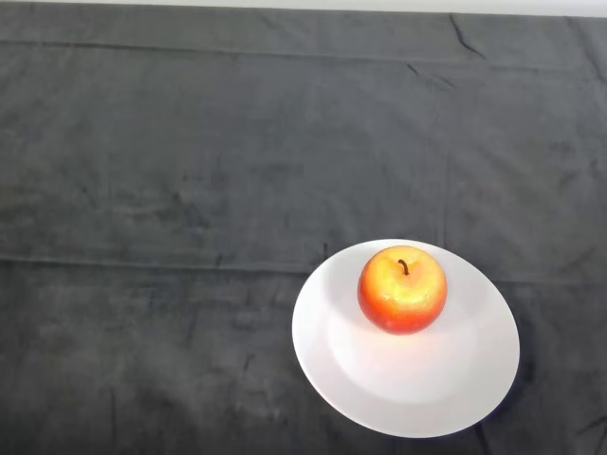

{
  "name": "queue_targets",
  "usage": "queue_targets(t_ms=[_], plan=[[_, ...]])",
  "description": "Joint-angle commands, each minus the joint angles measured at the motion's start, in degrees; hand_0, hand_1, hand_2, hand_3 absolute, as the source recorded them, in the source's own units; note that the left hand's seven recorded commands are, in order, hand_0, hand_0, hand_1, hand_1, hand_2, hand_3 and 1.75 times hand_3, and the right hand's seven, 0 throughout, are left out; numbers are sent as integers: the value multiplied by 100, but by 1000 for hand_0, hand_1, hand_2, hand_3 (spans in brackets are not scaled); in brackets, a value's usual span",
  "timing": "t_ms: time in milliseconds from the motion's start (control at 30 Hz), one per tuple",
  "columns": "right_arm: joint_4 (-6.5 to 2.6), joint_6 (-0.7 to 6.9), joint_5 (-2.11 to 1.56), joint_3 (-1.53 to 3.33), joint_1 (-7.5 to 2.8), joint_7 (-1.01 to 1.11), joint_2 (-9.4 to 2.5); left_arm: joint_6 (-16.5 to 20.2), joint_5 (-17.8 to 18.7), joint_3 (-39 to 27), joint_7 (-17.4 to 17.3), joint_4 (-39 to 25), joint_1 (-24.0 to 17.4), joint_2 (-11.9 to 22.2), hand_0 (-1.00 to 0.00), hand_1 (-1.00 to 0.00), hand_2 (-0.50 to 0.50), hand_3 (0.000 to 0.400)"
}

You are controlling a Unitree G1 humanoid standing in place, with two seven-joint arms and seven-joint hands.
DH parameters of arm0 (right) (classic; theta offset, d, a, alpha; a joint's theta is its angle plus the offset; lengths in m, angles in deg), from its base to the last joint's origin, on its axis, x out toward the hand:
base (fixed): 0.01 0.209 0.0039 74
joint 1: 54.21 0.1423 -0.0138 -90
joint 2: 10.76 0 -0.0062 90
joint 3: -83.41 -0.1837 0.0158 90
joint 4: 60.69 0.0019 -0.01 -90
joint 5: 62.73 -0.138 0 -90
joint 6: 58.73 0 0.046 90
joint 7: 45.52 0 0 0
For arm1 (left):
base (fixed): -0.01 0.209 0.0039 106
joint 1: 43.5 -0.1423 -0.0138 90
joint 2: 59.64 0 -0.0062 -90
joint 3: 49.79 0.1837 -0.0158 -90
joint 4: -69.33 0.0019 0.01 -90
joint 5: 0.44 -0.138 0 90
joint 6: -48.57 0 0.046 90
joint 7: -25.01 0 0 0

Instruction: Move the apple to the plate

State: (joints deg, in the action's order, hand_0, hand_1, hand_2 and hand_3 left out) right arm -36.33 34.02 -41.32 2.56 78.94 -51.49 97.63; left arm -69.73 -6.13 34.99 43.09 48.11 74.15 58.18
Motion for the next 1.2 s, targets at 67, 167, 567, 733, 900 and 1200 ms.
queue_targets(t_ms=[67,167,567,733,900,1200], plan=[[-124,-15,-34,-48,-146,10,32,106,47,-114,78,-55,-208,274,0,0,0,0],[-122,-14,-34,-48,-147,10,33,139,33,-119,74,-85,-173,268,0,0,0,0],[-115,-11,-35,-48,-150,11,33,79,-5,-166,68,-175,-194,250,0,0,0,0],[-112,-10,-36,-48,-151,11,33,72,-19,-186,59,-189,-207,248,0,0,0,0],[-110,-9,-36,-48,-152,12,33,72,-31,-205,51,-198,-217,247,0,0,0,0],[-107,-7,-37,-48,-153,12,33,85,-53,-235,40,-211,-241,235,0,0,0,0]])
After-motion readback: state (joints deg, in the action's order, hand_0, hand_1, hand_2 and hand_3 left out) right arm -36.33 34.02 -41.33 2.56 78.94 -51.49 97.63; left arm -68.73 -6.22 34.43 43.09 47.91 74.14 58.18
